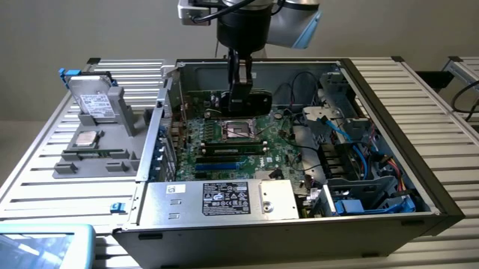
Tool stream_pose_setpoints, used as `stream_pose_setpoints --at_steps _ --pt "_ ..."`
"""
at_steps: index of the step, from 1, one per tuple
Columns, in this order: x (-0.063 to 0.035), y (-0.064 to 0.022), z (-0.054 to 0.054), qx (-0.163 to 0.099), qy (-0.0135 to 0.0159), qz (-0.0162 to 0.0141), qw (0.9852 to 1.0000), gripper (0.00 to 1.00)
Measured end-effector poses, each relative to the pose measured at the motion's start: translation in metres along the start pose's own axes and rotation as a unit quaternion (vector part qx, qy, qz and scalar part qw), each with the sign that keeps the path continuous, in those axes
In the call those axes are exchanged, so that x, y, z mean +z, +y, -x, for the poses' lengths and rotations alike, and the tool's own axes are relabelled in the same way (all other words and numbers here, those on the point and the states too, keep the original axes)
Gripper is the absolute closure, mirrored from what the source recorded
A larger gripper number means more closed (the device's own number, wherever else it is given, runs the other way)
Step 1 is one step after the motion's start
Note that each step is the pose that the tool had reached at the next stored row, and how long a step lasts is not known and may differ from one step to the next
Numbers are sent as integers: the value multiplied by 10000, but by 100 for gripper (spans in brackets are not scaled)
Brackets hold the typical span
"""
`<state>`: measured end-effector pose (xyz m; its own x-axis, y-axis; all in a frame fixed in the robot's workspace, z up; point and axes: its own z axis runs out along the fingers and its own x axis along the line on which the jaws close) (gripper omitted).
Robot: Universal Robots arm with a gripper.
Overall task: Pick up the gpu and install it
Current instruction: 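Insert the gpu into the slot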
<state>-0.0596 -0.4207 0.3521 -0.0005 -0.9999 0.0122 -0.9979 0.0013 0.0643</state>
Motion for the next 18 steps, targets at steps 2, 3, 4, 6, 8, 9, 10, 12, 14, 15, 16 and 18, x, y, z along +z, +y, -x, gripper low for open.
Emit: stream_pose_setpoints --at_steps 2,3,4,6,8,9,10,12,14,15,16,18 --pt "27 4 5 31 -2 4 10000 72" --pt "39 11 6 34 -2 6 10000 72" --pt "48 17 6 34 -1 10 10000 72" --pt "68 21 1 33 -2 13 10000 72" --pt "97 20 -16 33 -1 18 10000 72" --pt "116 21 -24 34 -2 18 10000 72" --pt "135 23 -30 35 -2 19 10000 72" --pt "170 25 -49 34 -2 23 10000 72" --pt "205 27 -77 35 -2 28 10000 72" --pt "223 29 -87 36 -2 30 10000 72" --pt "239 30 -99 36 -2 32 10000 72" --pt "266 33 -115 36 -1 33 10000 72"
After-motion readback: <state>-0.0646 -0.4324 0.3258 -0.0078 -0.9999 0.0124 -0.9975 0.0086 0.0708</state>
